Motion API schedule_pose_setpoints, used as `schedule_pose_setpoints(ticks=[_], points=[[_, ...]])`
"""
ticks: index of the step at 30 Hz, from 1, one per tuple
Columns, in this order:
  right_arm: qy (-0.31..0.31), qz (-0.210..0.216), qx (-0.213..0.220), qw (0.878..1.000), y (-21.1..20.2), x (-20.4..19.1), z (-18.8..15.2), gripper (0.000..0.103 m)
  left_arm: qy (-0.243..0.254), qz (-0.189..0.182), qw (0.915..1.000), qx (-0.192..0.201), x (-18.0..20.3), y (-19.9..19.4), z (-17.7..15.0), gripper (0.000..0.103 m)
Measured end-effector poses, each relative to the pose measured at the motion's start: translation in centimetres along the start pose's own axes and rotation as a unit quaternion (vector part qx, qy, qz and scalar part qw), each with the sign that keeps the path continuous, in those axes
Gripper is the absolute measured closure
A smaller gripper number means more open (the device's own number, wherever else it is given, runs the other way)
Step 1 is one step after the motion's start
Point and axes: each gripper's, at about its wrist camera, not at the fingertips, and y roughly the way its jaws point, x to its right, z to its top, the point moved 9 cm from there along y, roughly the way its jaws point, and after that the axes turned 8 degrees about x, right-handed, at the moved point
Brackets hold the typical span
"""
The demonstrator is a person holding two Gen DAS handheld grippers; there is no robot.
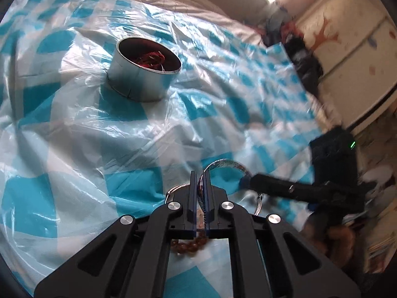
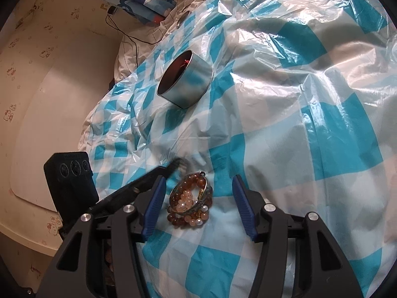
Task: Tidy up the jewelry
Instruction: 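Grasp the silver bangle with the left tool and lift it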
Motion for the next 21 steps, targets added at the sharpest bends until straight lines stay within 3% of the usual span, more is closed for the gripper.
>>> schedule_pose_setpoints(ticks=[7,12,15,21], points=[[-0.006,0.023,-0.034,0.999,1.0,-0.9,-1.3,0.048,-0.023,0.024,0.999,0.029,-1.9,-1.6,1.4,0.099],[-0.075,-0.016,-0.028,0.997,1.1,-1.9,-1.4,0.045,-0.038,0.034,0.9978,0.043,-3.3,-2.3,2.2,0.099],[-0.159,-0.059,-0.038,0.985,2.0,-3.1,-2.6,0.029,-0.042,0.035,0.9974,0.046,-3.6,-2.5,2.4,0.099],[-0.292,-0.136,-0.038,0.946,4.9,-4.5,-4.4,0.016,-0.044,0.033,0.9974,0.046,-3.7,-2.5,2.3,0.099]])
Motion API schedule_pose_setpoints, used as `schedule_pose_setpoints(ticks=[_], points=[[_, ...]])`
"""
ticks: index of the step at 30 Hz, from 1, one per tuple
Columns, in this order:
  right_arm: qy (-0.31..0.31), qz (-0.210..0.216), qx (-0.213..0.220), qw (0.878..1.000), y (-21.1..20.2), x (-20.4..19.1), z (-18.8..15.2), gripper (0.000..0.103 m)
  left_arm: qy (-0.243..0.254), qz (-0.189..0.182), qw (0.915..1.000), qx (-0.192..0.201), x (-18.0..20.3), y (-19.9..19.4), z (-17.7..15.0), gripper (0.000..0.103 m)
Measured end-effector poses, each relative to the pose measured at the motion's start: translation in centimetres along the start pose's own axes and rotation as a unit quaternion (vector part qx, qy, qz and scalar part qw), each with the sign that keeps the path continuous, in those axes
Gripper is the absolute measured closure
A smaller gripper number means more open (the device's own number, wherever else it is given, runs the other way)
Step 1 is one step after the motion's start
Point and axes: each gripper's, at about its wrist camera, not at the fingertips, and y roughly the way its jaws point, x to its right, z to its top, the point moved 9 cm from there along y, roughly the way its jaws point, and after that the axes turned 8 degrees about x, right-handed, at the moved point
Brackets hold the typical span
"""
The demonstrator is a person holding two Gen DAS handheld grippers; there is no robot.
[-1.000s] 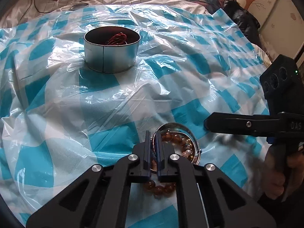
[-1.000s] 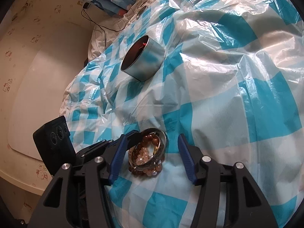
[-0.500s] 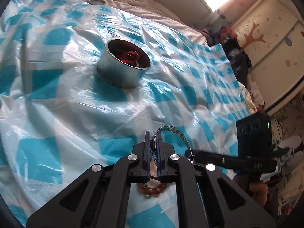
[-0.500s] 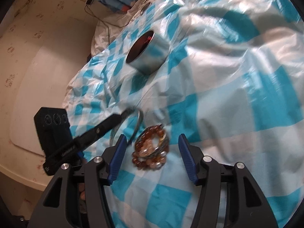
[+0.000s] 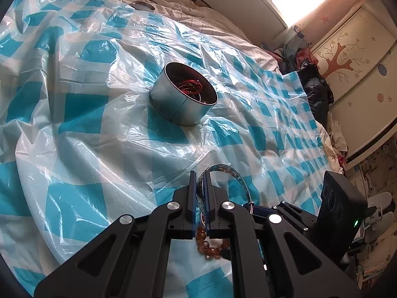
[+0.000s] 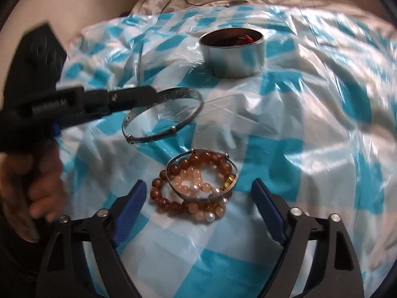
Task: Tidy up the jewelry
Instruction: 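Grasp the silver bangle with the left tool and lift it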
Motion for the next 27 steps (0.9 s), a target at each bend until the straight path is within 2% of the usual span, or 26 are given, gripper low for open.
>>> schedule_pose_setpoints(ticks=[3,6,8,9,14,20,22,27], points=[[-0.02,-0.022,0.002,1.0,1.0,-0.2,0.1,0.016,-0.003,-0.002,1.0,0.002,-0.2,-0.2,0.1,0.099],[-0.025,-0.022,0.004,0.999,1.6,-0.3,0.4,0.016,-0.002,-0.003,1.0,0.001,-0.2,-0.1,0.2,0.099],[-0.018,-0.012,0.007,1.0,1.6,-0.3,0.5,0.027,-0.003,-0.003,1.0,0.001,-0.2,-0.1,0.2,0.099],[-0.013,-0.006,0.007,1.0,1.6,-0.3,0.6,0.039,-0.003,-0.003,1.0,0.001,-0.2,-0.1,0.2,0.099],[0.007,0.009,0.01,1.0,1.7,0.0,0.9,0.039,-0.003,-0.003,1.0,0.001,-0.3,0.0,0.3,0.099],[0.05,0.038,0.045,0.997,-0.2,0.6,2.1,0.039,-0.008,-0.001,0.9999,0.007,-0.7,0.0,0.7,0.099],[0.083,0.051,0.054,0.994,-0.6,1.4,2.4,0.039,-0.01,-0.001,0.9999,0.009,-0.8,0.0,0.9,0.099],[0.097,0.011,0.068,0.993,-0.9,3.5,2.6,0.039,-0.009,0.0,0.9999,0.011,-0.8,0.0,0.9,0.099]])
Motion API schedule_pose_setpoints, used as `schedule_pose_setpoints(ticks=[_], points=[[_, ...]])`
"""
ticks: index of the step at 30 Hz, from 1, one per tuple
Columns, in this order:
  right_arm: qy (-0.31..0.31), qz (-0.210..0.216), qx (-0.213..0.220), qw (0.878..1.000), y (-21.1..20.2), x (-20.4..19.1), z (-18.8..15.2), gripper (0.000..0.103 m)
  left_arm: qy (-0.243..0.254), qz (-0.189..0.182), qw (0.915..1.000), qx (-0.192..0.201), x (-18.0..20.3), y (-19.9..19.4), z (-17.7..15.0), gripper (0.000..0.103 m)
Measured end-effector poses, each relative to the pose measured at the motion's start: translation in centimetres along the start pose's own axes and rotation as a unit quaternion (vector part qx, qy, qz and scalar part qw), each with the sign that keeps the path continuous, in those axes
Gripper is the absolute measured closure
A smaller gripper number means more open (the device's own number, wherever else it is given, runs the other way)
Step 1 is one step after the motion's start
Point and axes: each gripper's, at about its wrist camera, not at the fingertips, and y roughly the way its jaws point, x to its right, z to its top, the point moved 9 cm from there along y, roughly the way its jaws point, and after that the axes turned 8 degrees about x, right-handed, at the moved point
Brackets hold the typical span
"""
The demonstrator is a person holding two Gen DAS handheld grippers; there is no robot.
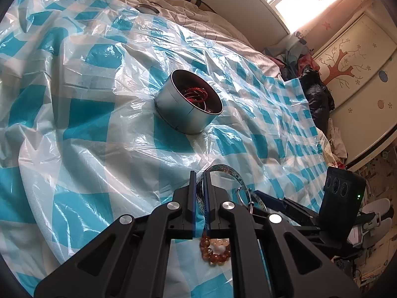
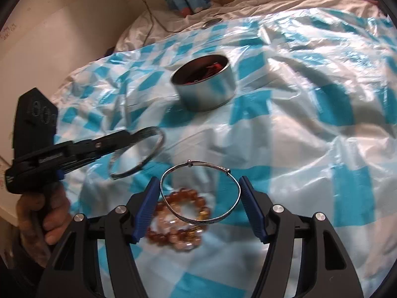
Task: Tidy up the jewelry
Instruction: 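Carry the silver bangle into the silver tin and open the left tool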
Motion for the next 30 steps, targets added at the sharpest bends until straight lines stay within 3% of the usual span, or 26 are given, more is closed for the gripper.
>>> schedule_pose_setpoints(ticks=[11,22,30], points=[[-0.017,-0.036,0.047,0.998,-0.1,1.3,2.0,0.039,0.01,0.017,0.9995,0.024,-0.1,-0.4,1.3,0.099],[-0.047,-0.034,0.109,0.992,-0.4,-0.4,7.9,0.039,0.038,0.032,0.9956,0.079,0.7,-0.9,7.1,0.099],[-0.069,-0.046,0.127,0.988,0.0,-0.2,10.2,0.039,0.047,0.04,0.9953,0.074,1.2,1.5,8.8,0.099]])
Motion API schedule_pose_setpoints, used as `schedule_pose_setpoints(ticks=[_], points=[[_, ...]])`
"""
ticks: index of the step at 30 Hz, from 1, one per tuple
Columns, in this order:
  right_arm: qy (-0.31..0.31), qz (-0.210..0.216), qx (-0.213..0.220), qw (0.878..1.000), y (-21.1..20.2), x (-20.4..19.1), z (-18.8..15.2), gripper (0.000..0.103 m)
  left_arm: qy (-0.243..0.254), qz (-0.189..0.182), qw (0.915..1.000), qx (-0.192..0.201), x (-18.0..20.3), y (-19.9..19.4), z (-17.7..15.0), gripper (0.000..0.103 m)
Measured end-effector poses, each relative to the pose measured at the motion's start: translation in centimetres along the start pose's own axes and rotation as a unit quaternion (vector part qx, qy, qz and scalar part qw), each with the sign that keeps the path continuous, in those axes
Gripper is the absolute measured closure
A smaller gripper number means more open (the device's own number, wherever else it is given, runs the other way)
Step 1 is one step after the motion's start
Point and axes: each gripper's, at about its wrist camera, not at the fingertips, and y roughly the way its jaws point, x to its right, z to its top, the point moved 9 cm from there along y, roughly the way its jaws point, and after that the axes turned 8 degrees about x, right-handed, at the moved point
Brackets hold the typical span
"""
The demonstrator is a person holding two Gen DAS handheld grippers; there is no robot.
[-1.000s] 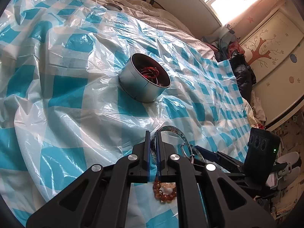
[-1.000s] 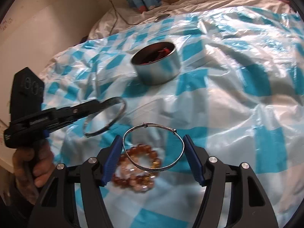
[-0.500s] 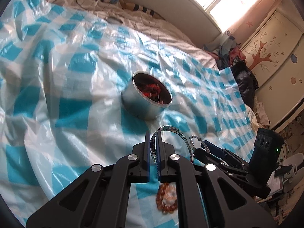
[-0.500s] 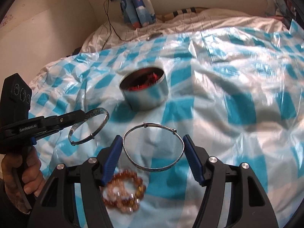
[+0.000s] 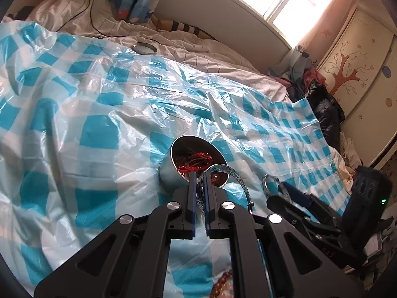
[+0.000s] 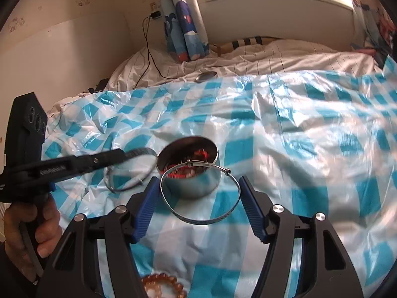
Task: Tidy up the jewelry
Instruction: 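Carry the silver bangle into the silver tin and open the left tool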
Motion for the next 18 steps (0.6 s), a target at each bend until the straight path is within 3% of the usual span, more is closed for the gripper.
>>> schedule_pose_setpoints(ticks=[9,18], points=[[-0.05,0.004,0.011,0.999,2.7,-0.4,2.7,0.039,0.01,0.011,0.9999,0.003,0.2,2.7,1.7,0.098],[-0.05,-0.005,-0.005,0.999,5.7,1.6,2.7,0.039,0.024,0.021,0.9995,-0.007,0.5,5.9,1.7,0.098]])
